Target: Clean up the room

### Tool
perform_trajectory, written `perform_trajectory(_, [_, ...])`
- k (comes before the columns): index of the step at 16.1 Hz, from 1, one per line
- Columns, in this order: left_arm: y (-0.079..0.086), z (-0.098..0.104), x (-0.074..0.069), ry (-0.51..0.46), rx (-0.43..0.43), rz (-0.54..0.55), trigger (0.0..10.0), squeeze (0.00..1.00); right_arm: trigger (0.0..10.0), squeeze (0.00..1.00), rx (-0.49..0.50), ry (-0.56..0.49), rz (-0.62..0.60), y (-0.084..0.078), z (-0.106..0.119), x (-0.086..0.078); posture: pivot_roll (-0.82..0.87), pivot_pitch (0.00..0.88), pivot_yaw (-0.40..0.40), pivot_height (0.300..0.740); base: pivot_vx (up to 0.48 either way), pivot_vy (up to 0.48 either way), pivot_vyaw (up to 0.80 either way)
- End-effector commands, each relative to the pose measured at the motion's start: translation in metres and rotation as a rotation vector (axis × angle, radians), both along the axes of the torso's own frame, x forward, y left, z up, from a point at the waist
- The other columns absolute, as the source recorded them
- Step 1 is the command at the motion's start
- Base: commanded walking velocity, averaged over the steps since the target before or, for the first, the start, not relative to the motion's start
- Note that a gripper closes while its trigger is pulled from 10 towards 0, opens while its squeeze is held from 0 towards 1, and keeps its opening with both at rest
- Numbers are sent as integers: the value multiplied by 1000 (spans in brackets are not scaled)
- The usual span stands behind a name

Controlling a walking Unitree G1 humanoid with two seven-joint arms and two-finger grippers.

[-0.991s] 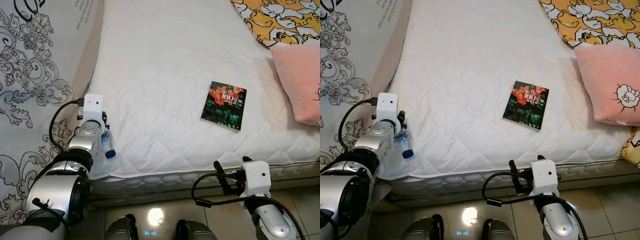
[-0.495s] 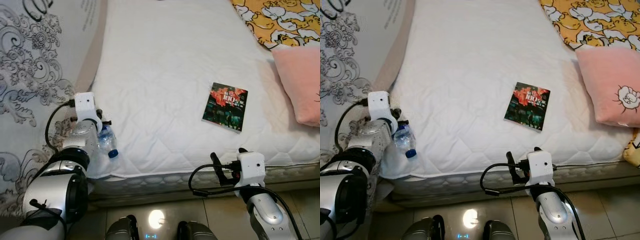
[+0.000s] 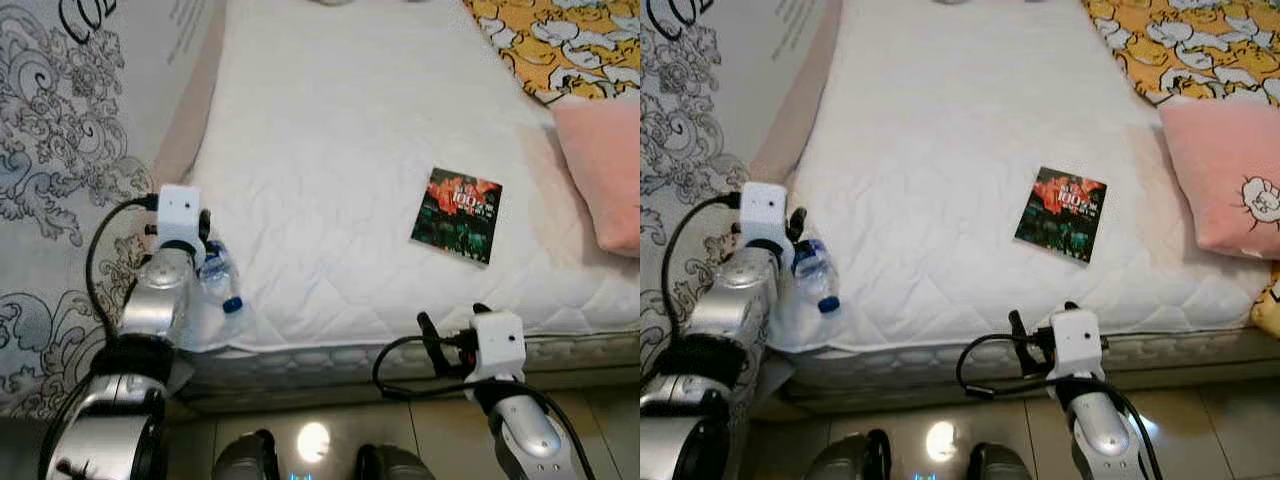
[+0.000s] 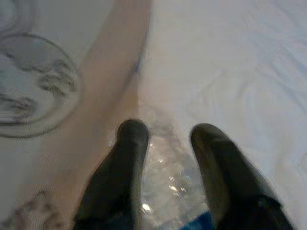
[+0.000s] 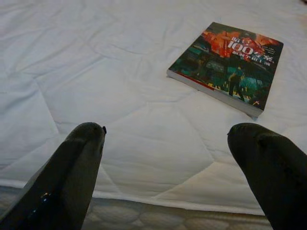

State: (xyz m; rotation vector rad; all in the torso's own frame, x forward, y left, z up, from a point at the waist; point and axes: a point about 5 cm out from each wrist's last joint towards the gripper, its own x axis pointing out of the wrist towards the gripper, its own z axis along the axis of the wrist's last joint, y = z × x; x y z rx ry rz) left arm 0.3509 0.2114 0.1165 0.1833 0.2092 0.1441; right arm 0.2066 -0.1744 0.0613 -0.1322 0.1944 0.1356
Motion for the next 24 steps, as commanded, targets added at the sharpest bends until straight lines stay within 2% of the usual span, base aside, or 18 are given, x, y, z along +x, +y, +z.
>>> perform_trajectory(1, [-3,0,-7,14,5,20,10000,1000,10000,24,-12,14,-8,-2,-4,-1,-97,121,1,740,0,0,0])
perform_trajectory(2, [-16,-7,-25,22,33,-23,10000,1000,10000,27,-13,12,-7,-2,-4,-1,-91,113,5,740,0,0,0])
perform_trajectory(4, [-25,-23,-43,80,20,-14,10000,1000,10000,24,-8,2,-7,-2,-4,0,-89,106,6,740,0,0,0])
perform_trajectory(7, [-32,-22,-46,54,-25,-34,10000,1000,10000,24,-6,-10,4,-1,-3,1,-87,96,1,740,0,0,0])
perform_trajectory(8, [-29,-26,-47,93,-17,5,10000,1000,10000,24,-10,-16,16,0,-3,2,-94,88,1,740,0,0,0])
perform_trajectory(10, [-20,-36,-43,152,0,61,10000,1000,10000,24,-14,-19,17,-1,-2,2,-103,87,3,740,0,0,0])
perform_trajectory(12, [-18,-36,-36,160,-4,65,10000,1000,10000,24,-16,-20,14,-2,-2,1,-107,93,5,740,0,0,0])
perform_trajectory(14, [-26,-30,-22,160,-28,42,10000,1000,10000,24,-16,-20,9,-1,-3,0,-113,100,4,740,0,0,0])
perform_trajectory(17, [-43,-7,0,82,-71,4,10000,1000,10000,24,-15,-26,2,0,-1,-1,-134,107,12,740,0,0,0])
perform_trajectory(19, [-49,-9,4,98,-120,-10,10000,1000,10000,24,-18,-27,-8,-2,-1,-2,-140,110,15,740,0,0,0])
perform_trajectory(20, [-52,-20,2,163,-154,-2,10000,1000,10000,24,-19,-24,-11,-2,-2,-3,-144,111,18,740,0,0,0])
perform_trajectory(21, [-54,-31,-2,209,-134,-7,10000,1000,10000,24,-21,-21,-13,-2,-2,-5,-148,116,20,740,0,0,0])
perform_trajectory(23, [-54,-36,-3,213,-69,-17,10000,1000,10000,24,-23,-18,-14,-2,-3,-6,-148,120,20,740,0,0,0])
perform_trajectory(24, [-54,-38,-3,213,-44,-18,10000,0,10000,27,-23,-14,-14,-2,-3,-7,-148,122,19,740,0,0,0])
